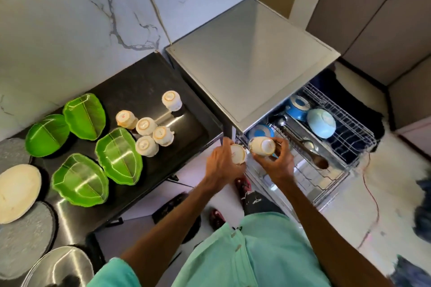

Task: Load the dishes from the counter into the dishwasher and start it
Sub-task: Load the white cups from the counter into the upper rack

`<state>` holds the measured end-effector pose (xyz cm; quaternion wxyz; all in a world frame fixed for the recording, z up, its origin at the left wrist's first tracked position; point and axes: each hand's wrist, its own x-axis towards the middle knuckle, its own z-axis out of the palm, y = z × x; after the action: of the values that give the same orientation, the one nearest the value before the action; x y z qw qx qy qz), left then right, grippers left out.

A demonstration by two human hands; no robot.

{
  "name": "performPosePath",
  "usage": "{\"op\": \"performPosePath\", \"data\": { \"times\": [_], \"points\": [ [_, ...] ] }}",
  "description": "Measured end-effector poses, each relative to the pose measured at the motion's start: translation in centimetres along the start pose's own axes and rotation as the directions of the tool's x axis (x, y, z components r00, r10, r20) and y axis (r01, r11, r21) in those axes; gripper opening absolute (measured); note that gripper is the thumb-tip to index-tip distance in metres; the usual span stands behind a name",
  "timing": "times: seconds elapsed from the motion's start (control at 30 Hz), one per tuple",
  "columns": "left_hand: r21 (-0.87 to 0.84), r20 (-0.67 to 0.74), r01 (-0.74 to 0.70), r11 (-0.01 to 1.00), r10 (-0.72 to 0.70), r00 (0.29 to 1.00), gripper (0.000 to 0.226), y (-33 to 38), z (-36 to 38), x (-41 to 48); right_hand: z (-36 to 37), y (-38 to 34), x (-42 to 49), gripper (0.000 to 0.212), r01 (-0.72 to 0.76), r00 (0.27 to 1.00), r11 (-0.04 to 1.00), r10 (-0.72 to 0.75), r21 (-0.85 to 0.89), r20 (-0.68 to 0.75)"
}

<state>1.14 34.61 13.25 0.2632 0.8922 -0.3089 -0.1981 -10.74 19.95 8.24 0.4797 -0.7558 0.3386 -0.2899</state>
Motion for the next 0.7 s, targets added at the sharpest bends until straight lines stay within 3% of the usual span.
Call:
{"op": "performPosePath", "data": {
  "times": [0.33,0.53,0.7],
  "points": [
    [0.066,0.165,0.007,0.998,-0.018,0.986,0.075,5.2,9.8,3.6,-9.5,10.3,-1.1,0.075,-0.177,0.983,0.966,0.163,-0.188,-0.085],
    [0.08,0.212,0.083,0.993,-0.099,0.972,0.077,5.9,18.0,9.0,-10.4,18.3,3.4,0.073,-0.208,0.978,0.961,0.206,-0.185,-0.028],
    [0.102,0.213,0.109,0.989,-0.129,0.969,0.073,5.2,25.3,15.6,-8.2,28.1,7.0,0.072,-0.232,0.972,0.956,0.224,-0.181,-0.062]
  ]
}}
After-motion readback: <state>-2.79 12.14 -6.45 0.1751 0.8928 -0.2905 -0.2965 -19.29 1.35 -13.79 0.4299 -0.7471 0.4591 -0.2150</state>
